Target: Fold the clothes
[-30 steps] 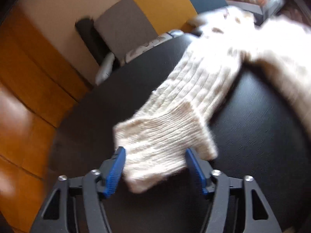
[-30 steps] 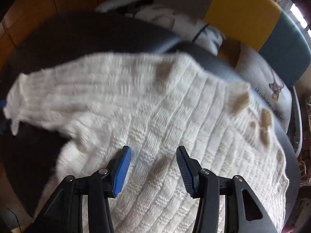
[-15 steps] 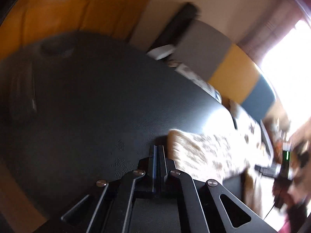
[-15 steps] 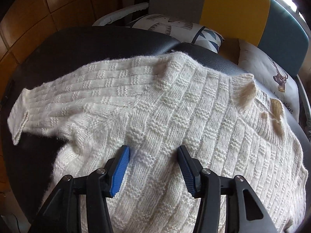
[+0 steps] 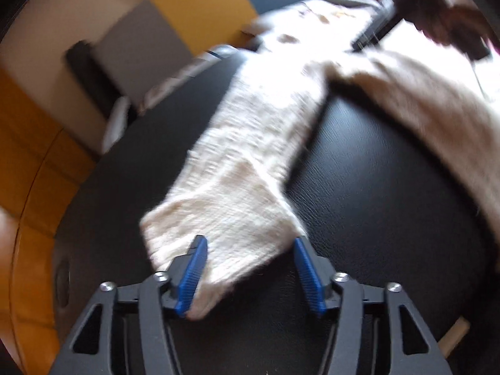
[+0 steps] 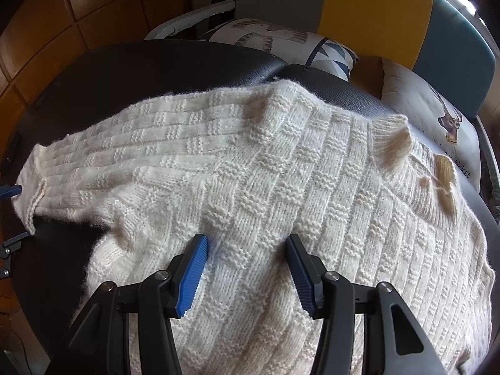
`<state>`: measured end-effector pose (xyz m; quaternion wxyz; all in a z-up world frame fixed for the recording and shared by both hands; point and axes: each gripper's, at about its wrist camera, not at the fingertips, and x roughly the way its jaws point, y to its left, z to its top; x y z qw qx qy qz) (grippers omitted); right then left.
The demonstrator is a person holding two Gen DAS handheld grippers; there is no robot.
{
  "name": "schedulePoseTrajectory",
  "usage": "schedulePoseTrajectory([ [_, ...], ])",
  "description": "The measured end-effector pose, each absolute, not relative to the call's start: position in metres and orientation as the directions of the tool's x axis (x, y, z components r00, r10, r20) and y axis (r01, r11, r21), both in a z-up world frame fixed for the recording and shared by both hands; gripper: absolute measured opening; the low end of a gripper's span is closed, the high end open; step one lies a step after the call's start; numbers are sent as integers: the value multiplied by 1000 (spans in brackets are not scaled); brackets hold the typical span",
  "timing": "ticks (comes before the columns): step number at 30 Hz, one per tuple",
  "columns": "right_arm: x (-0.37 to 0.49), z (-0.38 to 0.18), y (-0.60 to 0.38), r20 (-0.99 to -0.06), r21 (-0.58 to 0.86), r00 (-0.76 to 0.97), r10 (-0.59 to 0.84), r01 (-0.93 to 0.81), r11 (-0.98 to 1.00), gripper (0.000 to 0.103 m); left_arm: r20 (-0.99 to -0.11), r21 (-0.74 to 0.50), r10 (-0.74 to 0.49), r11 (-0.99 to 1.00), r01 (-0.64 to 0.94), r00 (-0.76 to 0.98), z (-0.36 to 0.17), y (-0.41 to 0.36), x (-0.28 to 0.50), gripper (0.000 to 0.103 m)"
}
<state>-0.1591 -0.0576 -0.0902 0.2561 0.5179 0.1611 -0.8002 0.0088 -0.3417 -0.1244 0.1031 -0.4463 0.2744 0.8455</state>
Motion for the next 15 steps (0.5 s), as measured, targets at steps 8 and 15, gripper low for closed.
schedulePoseTrajectory([
  [8, -146, -89, -55, -900, 2, -356, -252, 574, -819, 53, -664, -394, 276, -919, 12, -694, -94, -461, 10, 13],
  [15, -142, -89, -54, -893, 3, -367, -259, 571, -821, 53, -572, -673, 169, -656, 342, -802, -115, -559, 49, 13],
])
